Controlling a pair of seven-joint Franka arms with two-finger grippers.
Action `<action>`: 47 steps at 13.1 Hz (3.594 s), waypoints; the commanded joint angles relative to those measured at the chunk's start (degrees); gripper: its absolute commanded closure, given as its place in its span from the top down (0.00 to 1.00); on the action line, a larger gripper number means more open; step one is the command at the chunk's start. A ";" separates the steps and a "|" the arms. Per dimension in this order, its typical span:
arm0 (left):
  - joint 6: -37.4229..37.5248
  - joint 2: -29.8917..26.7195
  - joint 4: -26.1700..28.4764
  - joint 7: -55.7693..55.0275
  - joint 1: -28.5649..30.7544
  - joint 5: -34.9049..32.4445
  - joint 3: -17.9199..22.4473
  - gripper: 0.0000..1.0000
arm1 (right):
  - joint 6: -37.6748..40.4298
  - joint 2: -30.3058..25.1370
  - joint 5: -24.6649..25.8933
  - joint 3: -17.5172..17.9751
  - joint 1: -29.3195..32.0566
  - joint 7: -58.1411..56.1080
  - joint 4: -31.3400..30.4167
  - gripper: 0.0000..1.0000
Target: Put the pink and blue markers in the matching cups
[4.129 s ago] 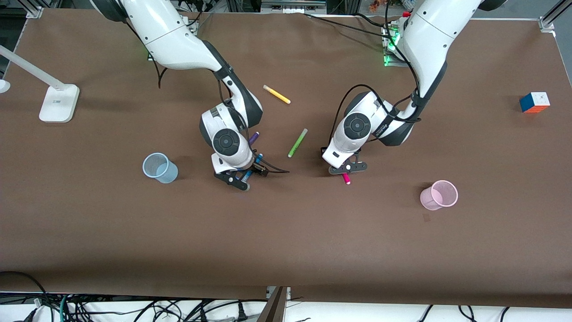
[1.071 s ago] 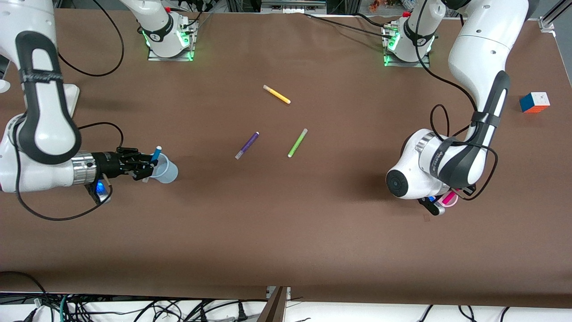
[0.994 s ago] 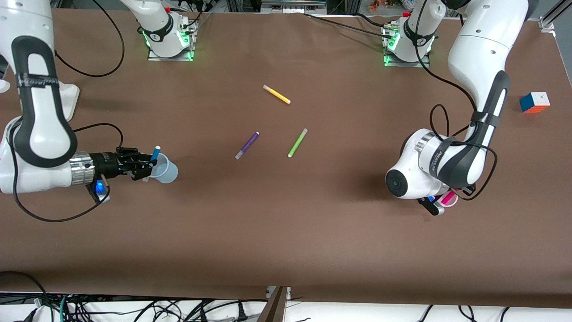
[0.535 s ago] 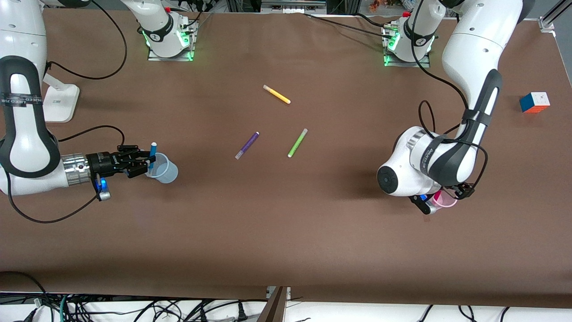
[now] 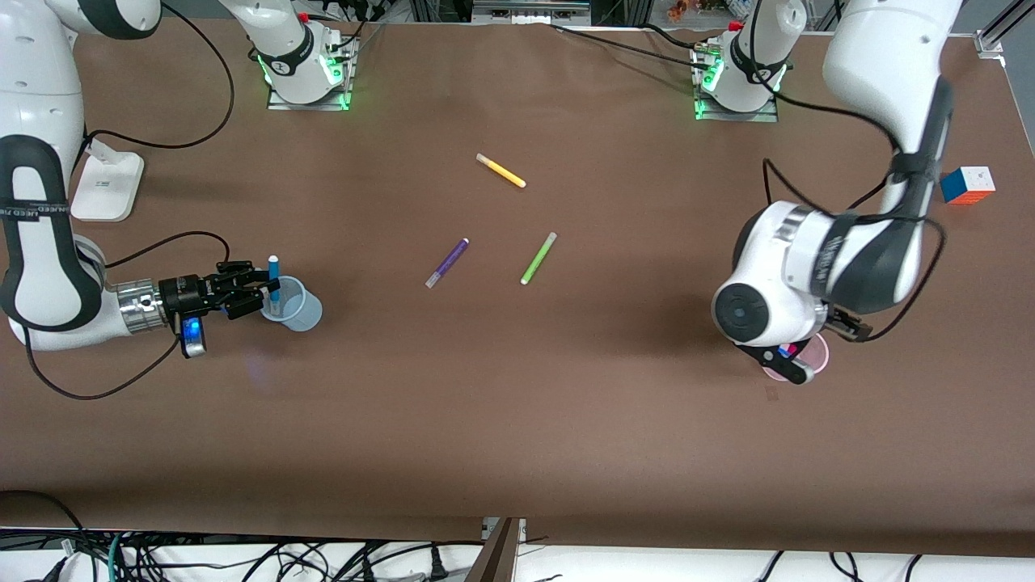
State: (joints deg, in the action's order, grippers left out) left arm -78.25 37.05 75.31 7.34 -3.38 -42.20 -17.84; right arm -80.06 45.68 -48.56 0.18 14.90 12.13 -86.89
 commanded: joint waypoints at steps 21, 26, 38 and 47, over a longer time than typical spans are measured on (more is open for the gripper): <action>-15.63 -35.83 18.13 -12.61 1.00 39.40 16.00 1.00 | -2.29 -37.58 47.05 1.75 -15.15 4.74 1.46 1.00; -15.35 -35.20 16.10 -14.20 0.39 39.12 14.68 1.00 | -2.21 -37.77 50.58 4.04 -15.95 4.65 1.46 1.00; -14.30 -35.38 15.75 -13.23 0.48 39.48 14.68 1.00 | -6.14 -48.47 50.32 4.92 -15.69 0.72 -12.39 1.00; -14.21 -35.38 15.66 -13.32 0.48 39.48 14.68 1.00 | -8.71 -49.73 49.70 4.74 -15.25 -5.54 -10.59 1.00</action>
State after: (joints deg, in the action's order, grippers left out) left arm -93.62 1.41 92.33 -6.05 -2.63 -1.76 -3.17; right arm -88.47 -4.17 1.03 4.67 -0.67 7.75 -98.11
